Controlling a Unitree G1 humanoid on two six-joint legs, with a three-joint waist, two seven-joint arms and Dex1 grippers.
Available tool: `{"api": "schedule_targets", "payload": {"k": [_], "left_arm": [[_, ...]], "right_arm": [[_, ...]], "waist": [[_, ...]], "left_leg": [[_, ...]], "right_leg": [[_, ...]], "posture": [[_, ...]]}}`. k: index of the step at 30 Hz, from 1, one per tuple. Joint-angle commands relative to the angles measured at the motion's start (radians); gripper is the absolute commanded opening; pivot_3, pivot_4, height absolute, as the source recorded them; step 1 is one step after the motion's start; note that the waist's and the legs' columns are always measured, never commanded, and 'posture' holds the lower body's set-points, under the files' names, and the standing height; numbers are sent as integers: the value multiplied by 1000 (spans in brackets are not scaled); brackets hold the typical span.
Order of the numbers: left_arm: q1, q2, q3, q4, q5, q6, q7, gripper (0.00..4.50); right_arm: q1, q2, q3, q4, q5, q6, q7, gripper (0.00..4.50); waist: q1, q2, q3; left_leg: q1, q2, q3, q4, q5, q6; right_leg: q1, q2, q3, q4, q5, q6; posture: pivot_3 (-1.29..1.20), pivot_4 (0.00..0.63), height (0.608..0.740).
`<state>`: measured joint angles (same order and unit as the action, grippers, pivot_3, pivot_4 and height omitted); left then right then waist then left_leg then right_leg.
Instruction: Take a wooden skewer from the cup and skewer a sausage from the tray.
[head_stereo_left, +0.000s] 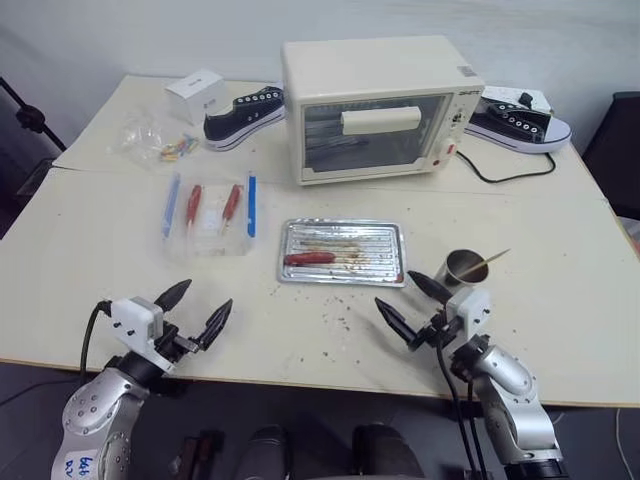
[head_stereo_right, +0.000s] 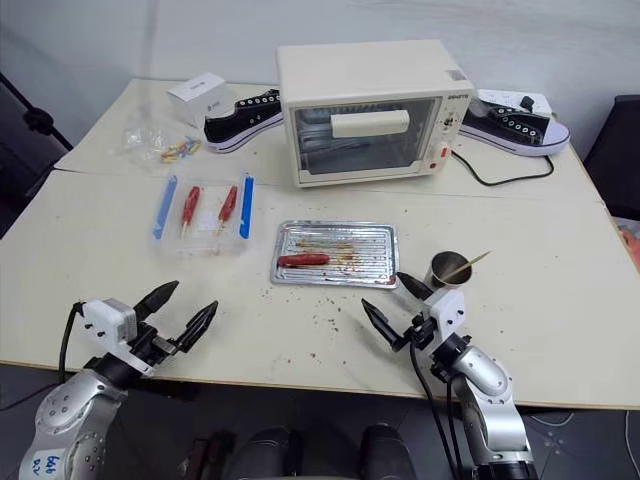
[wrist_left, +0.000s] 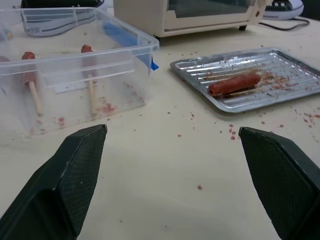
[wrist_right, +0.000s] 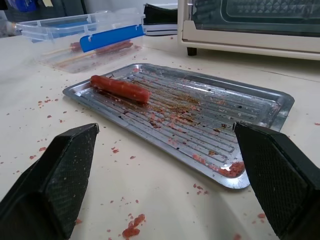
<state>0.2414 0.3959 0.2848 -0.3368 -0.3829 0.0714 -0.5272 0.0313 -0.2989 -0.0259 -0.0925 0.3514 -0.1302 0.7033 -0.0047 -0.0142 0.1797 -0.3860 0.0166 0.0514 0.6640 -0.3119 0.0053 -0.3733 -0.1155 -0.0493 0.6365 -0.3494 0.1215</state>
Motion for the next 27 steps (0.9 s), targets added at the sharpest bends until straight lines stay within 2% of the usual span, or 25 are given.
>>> {"api": "schedule_targets", "payload": {"k": [1, 4, 6, 8, 11, 14, 15, 18, 22, 27], "left_arm": [[-6, 15, -2, 7, 4, -13, -20, 4476], [-15, 48, -3, -3, -73, 98, -58, 4476], [-28, 93, -3, -19, -131, 199, -88, 4476], [-50, 131, 24, -14, -248, 244, -187, 4476], [-106, 263, 14, 38, -272, 226, -414, 4476], [-210, 329, -18, 117, -262, 198, -532, 4476], [-263, 322, -31, 147, -265, 193, -546, 4476], [-381, 294, -76, 192, -268, 200, -583, 4476], [-459, 269, -120, 210, -263, 214, -620, 4476], [-511, 242, -131, 210, -258, 225, -595, 4476]], "right_arm": [[40, -17, -28, -68, 18, -9, -4, 4500], [116, -61, -67, -195, 45, 13, 1, 4500], [190, -106, -107, -316, 120, 58, 21, 4500], [332, -190, -187, -452, 233, 138, 62, 4500], [568, -274, -407, -538, 372, 209, 125, 4500], [644, -288, -574, -458, 390, 178, 165, 4500], [622, -291, -616, -397, 396, 170, 164, 4500], [539, -324, -670, -249, 402, 176, 195, 4500], [382, -419, -637, -116, 401, 237, 270, 4500], [145, -555, -561, 27, 458, 410, 374, 4500]], "waist": [[1, 0, 0], [4, 1, 0], [5, 1, 0], [5, 2, 0], [8, 2, -1], [6, 3, -1], [1, 4, -2], [-7, 4, -2], [-19, 9, -1], [-23, 10, -1]], "left_leg": [[0, 0, 0, 0, 0, 0], [-1, 0, 0, 0, 0, 0], [-1, 0, 0, 0, 0, 1], [-1, 1, -1, 0, -1, 0], [0, 2, -4, 0, -2, 0], [5, 2, -8, -1, -2, -1], [11, 2, -6, -2, -7, 4], [23, 5, -3, -2, -12, 6], [23, 6, -3, -3, -12, 1], [20, 8, -2, -1, -10, -1]], "right_leg": [[0, 0, 0, 0, 0, 0], [0, -1, 0, 0, 0, 0], [0, -1, 0, 0, 0, 0], [1, -1, 1, 0, 0, 0], [5, -2, 2, -3, 0, 0], [13, 0, 0, -11, -1, -2], [19, -1, 1, -13, -1, -2], [30, -1, 2, -17, 0, -3], [30, 1, 3, -17, -1, -5], [27, 4, 1, -16, -1, -4]], "posture": [[0, 150, 740], [0, 150, 740], [0, 150, 740], [0, 150, 740], [0, 150, 740], [0, 150, 740], [0, 150, 740], [0, 150, 740], [0, 150, 740], [0, 150, 740]]}}
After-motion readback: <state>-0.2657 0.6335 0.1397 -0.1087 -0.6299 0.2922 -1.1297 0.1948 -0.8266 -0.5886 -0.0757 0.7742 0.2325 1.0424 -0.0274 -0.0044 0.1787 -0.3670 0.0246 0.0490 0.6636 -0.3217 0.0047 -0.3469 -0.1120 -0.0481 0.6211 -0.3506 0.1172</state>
